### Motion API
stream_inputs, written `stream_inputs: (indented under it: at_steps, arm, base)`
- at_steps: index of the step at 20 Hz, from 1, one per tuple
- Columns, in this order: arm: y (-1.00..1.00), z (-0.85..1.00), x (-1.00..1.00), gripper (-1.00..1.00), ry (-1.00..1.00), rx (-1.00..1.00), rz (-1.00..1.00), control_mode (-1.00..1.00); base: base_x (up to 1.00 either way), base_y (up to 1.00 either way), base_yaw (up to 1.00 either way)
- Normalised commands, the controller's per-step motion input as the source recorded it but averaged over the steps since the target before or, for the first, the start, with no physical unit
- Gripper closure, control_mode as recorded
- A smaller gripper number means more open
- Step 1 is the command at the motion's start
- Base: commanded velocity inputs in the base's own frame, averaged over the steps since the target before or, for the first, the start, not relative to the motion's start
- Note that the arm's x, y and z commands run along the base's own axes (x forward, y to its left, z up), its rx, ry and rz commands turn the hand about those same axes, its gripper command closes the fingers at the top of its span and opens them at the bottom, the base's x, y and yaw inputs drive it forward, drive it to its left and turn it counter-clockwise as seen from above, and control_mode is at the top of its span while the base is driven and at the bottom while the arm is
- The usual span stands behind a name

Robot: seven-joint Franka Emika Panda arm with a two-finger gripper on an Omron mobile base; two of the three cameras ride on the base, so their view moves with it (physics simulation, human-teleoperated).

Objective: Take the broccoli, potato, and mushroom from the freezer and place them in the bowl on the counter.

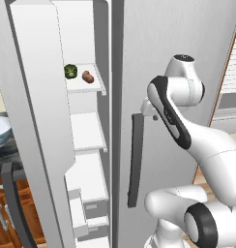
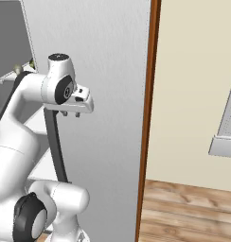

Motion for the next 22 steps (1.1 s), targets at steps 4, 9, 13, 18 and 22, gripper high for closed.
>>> stream_inputs:
  at_steps: [4,9,13,18,22]
  arm:
    - [-0.02,-0.01,-0.17,-1.00,0.01,0.00,0.00,-1.00]
    - [0.00,0.00,-0.31,-1.00,0.00,0.00,0.00,-1.00]
    - [0.00,0.00,0.00,-1.00,0.00,0.00,0.00,-1.00]
    - [0.00,0.00,-0.09,-1.00,-0.05,0.00,0.00,-1.00]
    - [0.00,0.00,-0.06,-1.00,-0.05,0.00,0.00,1.00]
  base:
    - [0.00,0.00,0.00]
    - [0.00,0.00,0.00]
    - [0.00,0.00,0.00]
    - [0.00,0.00,0.00]
    - [-0.20,0.11,0.00]
